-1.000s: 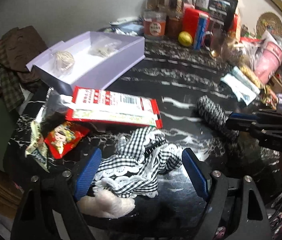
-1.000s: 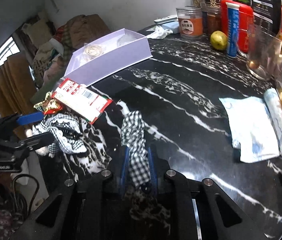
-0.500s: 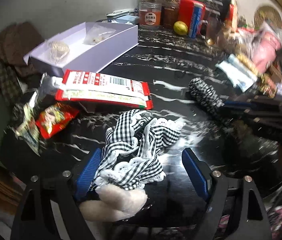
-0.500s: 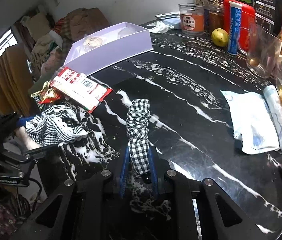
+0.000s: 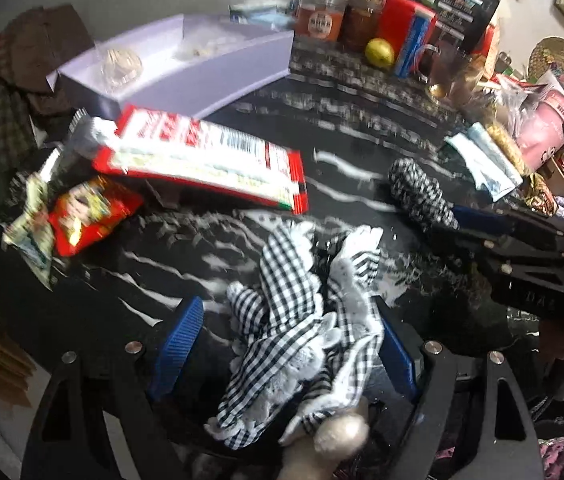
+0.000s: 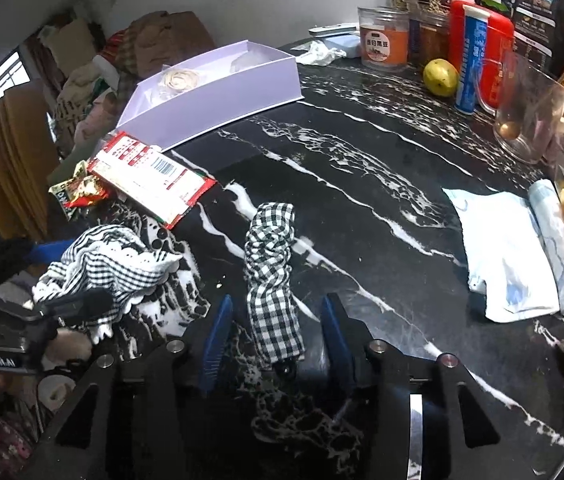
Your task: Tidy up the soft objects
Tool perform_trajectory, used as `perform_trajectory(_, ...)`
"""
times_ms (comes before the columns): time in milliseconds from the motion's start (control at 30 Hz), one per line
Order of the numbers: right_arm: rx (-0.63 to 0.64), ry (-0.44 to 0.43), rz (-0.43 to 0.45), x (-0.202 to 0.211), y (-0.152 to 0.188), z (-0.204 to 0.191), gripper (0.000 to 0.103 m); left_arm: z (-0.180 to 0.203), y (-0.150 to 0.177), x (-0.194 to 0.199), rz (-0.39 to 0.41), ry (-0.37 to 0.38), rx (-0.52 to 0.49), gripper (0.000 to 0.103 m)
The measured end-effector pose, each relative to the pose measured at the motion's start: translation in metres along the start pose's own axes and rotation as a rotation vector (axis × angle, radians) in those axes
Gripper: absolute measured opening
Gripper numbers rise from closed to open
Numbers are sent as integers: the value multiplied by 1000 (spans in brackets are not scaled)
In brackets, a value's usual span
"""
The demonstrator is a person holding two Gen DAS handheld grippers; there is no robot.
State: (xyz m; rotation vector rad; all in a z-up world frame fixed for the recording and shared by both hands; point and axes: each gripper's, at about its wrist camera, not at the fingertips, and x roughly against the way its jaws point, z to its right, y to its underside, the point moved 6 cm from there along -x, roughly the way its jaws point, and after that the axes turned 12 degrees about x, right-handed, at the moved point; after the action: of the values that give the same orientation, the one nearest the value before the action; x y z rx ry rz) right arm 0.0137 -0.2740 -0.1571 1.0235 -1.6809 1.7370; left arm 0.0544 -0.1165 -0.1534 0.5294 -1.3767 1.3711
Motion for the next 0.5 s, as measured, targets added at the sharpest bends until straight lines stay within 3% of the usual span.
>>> perform_trajectory(100,4,14,-9,-4,-2,0,47,2,2,-1,6,-1,-6,81)
perform_trajectory(267,25,35,-9,-8,-5,-3,47,2,1,0,39,-30,-25,48)
perform_trajectory(333,17,42,-5,-8,-6,-3,38,0,-1,0,43,-26,-11,44)
perform_trajectory(400,7,40,-3,-8,-6,-1,20,-2,-4,-1,50,-18,2,43)
perform_trajectory(500,8,25,-9,-8,-5,-1,18,-5,-7,0,54,-5,21,42)
